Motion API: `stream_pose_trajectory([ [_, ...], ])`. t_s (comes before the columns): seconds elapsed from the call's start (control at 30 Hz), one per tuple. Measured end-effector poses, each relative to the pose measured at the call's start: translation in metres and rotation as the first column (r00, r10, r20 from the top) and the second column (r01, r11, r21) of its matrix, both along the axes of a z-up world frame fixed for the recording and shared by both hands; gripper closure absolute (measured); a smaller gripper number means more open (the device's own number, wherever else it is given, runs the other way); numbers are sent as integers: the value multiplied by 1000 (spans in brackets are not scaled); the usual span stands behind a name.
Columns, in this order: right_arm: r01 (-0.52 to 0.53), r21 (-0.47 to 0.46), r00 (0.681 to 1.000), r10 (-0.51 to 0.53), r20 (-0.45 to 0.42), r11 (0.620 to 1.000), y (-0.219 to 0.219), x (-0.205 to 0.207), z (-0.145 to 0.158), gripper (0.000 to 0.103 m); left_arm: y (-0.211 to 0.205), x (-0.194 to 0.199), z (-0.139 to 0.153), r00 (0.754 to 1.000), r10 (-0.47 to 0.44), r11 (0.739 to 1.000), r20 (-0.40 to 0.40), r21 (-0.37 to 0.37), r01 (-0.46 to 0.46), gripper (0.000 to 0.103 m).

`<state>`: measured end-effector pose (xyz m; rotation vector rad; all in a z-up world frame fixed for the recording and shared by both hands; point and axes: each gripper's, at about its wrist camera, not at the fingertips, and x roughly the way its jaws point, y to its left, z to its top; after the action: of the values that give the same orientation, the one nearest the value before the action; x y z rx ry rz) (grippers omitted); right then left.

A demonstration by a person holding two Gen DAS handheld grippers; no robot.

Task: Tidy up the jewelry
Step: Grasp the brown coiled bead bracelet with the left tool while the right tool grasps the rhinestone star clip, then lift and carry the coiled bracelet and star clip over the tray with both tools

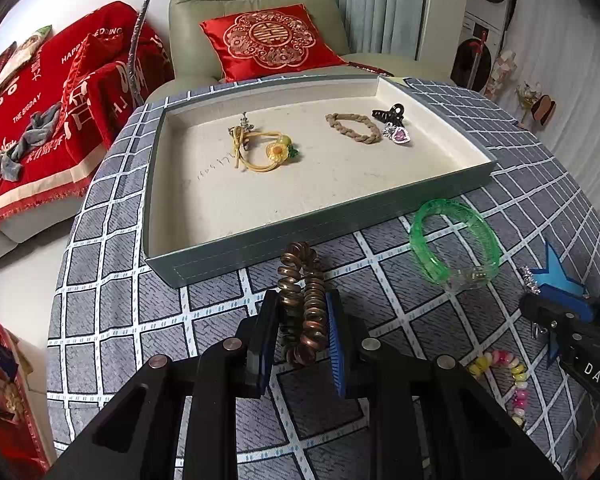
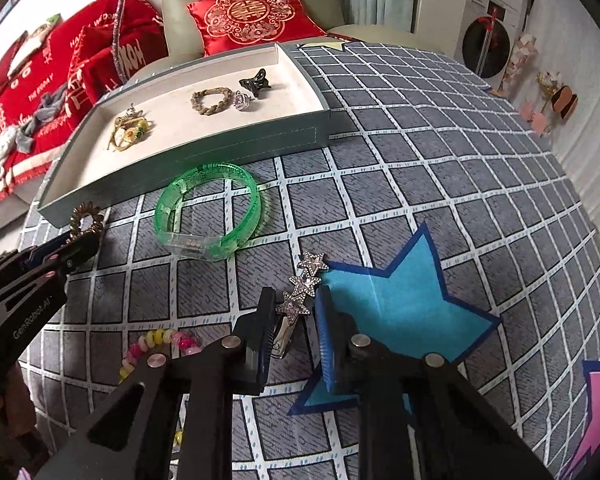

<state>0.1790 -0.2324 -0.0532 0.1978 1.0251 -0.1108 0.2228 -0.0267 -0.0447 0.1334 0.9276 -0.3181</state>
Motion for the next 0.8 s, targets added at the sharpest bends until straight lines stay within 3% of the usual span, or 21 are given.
stream_pose_trajectory([
  [0.53,25,154,999,-31,39,988,-26,-22,9,81,6,-16,23,999,-21,998,35,-60,23,65],
  [0.8,11,185,997,-26,77,983,-29,-24,23,81,24,-17,41,998,2,994,57,-113,4,65],
])
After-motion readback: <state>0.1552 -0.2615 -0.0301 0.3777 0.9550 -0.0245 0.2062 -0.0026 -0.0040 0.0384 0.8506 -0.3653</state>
